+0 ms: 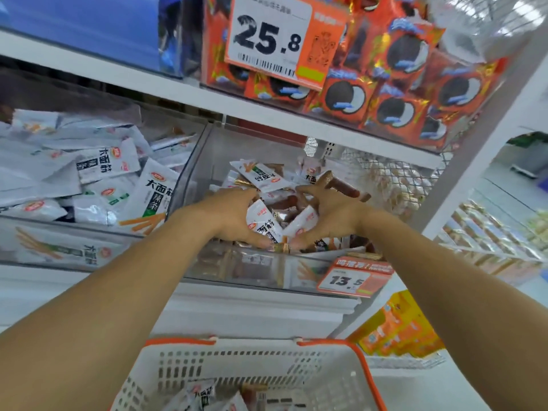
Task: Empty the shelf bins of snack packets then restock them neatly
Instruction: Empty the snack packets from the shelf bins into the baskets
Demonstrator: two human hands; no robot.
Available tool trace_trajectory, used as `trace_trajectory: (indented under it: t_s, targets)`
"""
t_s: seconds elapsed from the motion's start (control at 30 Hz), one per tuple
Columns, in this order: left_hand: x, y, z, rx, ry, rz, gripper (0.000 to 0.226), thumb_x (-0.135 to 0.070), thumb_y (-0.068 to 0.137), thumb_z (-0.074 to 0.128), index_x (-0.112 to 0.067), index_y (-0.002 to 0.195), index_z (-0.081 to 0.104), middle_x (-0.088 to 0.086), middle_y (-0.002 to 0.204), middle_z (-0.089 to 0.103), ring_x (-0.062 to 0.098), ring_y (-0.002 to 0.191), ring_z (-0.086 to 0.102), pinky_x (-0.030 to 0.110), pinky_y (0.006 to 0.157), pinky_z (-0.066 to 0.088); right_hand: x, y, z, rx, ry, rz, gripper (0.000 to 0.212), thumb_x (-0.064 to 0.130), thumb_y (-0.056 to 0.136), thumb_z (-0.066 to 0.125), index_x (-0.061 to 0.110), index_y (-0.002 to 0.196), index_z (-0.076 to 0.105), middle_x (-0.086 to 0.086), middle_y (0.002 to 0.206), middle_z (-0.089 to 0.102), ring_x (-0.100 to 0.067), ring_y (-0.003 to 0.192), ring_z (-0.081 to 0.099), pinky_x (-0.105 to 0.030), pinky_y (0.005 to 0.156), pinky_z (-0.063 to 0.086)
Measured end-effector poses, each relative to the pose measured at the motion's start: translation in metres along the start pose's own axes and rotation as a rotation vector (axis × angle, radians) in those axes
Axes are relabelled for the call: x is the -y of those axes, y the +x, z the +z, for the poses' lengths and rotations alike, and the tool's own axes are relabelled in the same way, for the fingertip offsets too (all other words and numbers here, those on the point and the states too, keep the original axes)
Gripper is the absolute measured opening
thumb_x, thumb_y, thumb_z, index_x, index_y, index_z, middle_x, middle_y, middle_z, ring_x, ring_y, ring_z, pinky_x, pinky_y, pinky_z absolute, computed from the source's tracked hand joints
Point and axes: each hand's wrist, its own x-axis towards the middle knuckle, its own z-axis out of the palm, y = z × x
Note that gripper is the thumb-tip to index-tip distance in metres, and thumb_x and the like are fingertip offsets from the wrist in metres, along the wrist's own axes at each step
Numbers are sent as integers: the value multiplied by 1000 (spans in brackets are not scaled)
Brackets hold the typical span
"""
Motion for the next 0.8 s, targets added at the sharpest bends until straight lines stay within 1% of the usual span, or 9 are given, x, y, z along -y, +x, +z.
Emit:
trace_trajectory:
  t_s: [0.1,0.2,0.3,0.4,0.5,0.57,0.7,0.77,0.8]
  targets:
    - [1,0,1,-29,-61,-2,92,-58,58,90,-26,135,51,-7,136,56,17,119,55,28,95,45,2,-3,3,-14,10,-8,107,38,68,92,16,153,31,9,137,48,-10,126,43,-6,91,24]
    - [-1,0,1,-34,-78,9,83,-57,57,91,-26,127,57,-9,125,57,12,107,51,24,87,41,-5,0,6,-38,-7,22,108,50,62,92,14,149,38,2,143,52,-20,131,48,-19,98,34]
    - [-1,2,0,-12,-75,-8,89,-62,60,87,-23,132,52,-3,134,52,18,118,49,28,95,41,-8,2,5,-26,19,-11,111,54,63,90,19,152,34,1,148,48,-23,132,47,-28,105,36]
    - [-3,0,-2,8,-105,-16,63,-55,74,82,-23,120,53,-9,122,54,15,105,49,26,83,38,-8,5,3,-34,71,-90,73,43,73,87,21,132,49,10,123,55,-13,119,51,-25,97,38]
    - [-6,-1,-2,-46,-131,-11,71,-50,74,83,-22,131,53,-3,136,58,17,113,54,30,90,45,-12,8,4,-67,208,-151,45,29,75,88,31,103,53,16,108,58,-11,111,51,-26,95,38]
    - [-6,1,-2,-71,-146,-24,73,-51,71,85,-23,131,54,-3,134,60,18,113,57,36,95,49,-17,10,-1,-162,202,-189,38,28,74,89,28,94,57,11,101,64,-15,105,58,-30,90,41]
    - [-4,6,0,-101,-150,-37,69,-53,74,83,-24,129,53,-3,135,58,20,118,55,42,98,49,-19,7,-18,-375,-91,-140,42,46,72,87,27,100,61,3,111,63,-24,111,54,-39,92,46]
    - [-2,8,4,-106,-159,-32,71,-53,76,81,-25,134,52,-5,142,54,20,125,52,44,102,46,-20,8,-20,-391,-290,-74,44,59,70,83,35,97,57,1,126,49,-31,127,41,-49,104,37]
    - [-2,8,6,-104,-170,-19,72,-53,76,81,-27,137,51,-6,145,52,20,129,50,44,104,45,-22,11,-20,-373,-354,-25,53,64,68,81,36,106,59,-4,143,39,-35,140,28,-59,112,26]
